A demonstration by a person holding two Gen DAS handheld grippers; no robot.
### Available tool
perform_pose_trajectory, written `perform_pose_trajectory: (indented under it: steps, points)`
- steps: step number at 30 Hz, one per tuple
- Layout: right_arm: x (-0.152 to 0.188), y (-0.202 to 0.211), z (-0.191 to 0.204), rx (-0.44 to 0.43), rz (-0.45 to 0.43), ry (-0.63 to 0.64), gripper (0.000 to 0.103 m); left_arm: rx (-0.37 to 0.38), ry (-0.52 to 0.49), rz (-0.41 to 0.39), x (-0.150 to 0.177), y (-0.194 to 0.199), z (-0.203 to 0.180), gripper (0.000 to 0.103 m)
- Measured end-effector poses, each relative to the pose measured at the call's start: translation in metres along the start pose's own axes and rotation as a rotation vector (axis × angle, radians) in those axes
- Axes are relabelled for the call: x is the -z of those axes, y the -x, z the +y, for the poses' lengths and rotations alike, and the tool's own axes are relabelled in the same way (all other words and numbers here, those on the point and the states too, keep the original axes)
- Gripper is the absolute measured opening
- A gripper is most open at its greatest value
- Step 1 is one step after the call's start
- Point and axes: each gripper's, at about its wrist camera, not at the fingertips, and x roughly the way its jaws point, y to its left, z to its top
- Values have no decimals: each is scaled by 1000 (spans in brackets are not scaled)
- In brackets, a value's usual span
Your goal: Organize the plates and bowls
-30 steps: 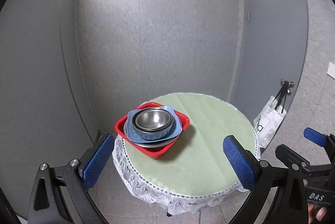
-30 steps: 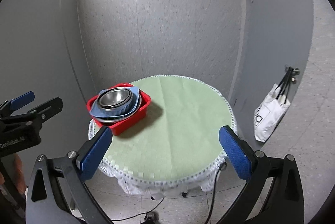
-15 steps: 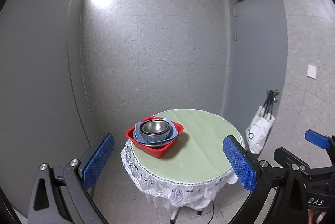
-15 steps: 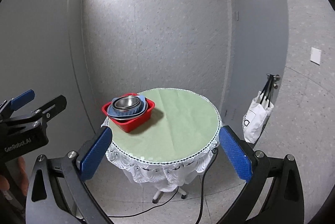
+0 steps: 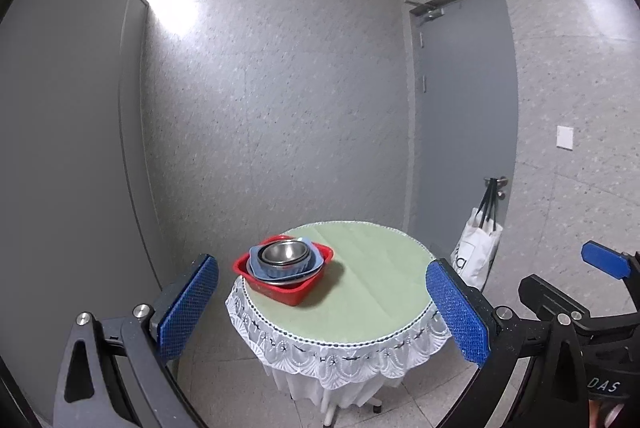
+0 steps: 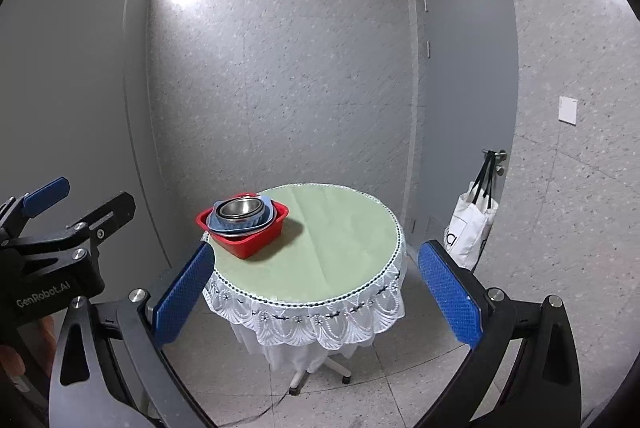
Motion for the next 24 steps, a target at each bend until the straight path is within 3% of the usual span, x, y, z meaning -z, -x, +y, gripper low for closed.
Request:
perform_pose_trajectory:
  steps: [24]
  points:
    - [-5,-3,-17,70,-9,-12,103,58,-11,-9,-4,-26,-2,102]
